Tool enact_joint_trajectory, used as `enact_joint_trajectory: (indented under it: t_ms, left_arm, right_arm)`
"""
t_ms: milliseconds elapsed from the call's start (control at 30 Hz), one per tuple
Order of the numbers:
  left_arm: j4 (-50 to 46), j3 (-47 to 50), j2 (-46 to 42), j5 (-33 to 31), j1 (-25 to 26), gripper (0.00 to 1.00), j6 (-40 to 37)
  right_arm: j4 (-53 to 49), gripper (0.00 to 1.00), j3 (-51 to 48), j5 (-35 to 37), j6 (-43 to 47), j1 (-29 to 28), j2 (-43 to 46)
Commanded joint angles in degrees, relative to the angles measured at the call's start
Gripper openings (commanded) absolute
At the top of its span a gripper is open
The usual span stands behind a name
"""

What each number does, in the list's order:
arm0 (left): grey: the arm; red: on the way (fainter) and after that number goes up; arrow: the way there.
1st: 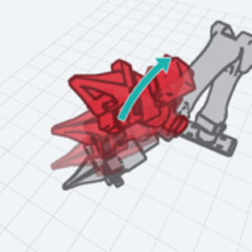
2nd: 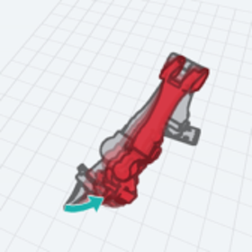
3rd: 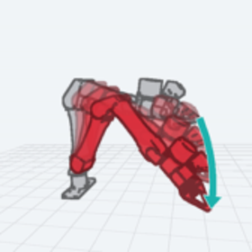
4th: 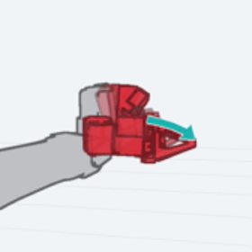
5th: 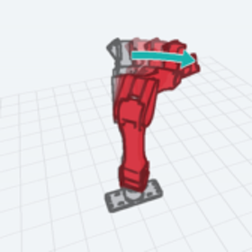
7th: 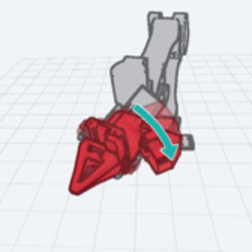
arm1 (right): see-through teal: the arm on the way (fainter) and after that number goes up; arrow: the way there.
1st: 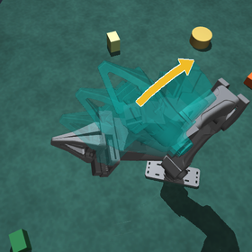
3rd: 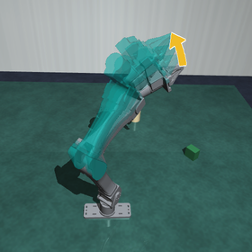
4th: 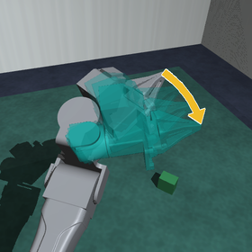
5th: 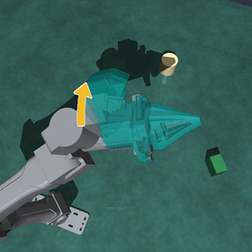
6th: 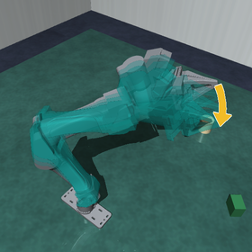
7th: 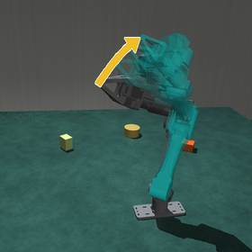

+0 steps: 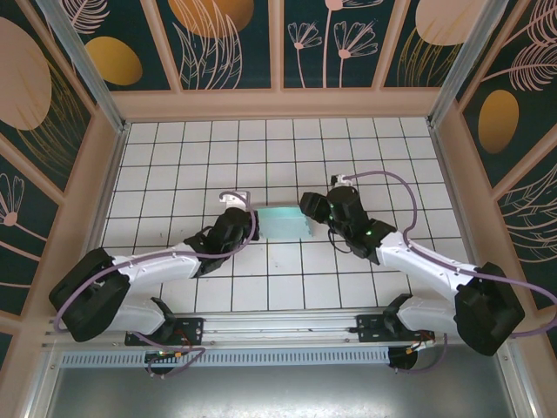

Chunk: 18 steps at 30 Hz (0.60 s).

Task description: Fold the paper box

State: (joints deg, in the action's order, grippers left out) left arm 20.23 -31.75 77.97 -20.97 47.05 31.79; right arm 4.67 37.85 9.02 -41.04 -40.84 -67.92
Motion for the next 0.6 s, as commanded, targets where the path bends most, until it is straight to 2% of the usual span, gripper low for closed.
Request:
enact_joint_trajectory:
  t_ms: [0, 267, 567]
  left_arm:
    - [3.3, -0.2, 2.2, -5.0, 0.1, 0.0, -3.5]
    - [5.4, -2.5, 3.9, -6.4, 0.1, 0.0, -9.6]
    - [8.1, -3.2, 8.6, -4.3, 0.1, 0.0, -9.4]
  right_arm:
    - [2.7, 0.63, -0.5, -0.9, -3.1, 0.6, 2.0]
    - [7.6, 0.73, -1.6, -7.7, -7.5, 5.5, 2.0]
    - [4.8, 0.69, 0.8, -10.3, -12.1, 7.1, -1.9]
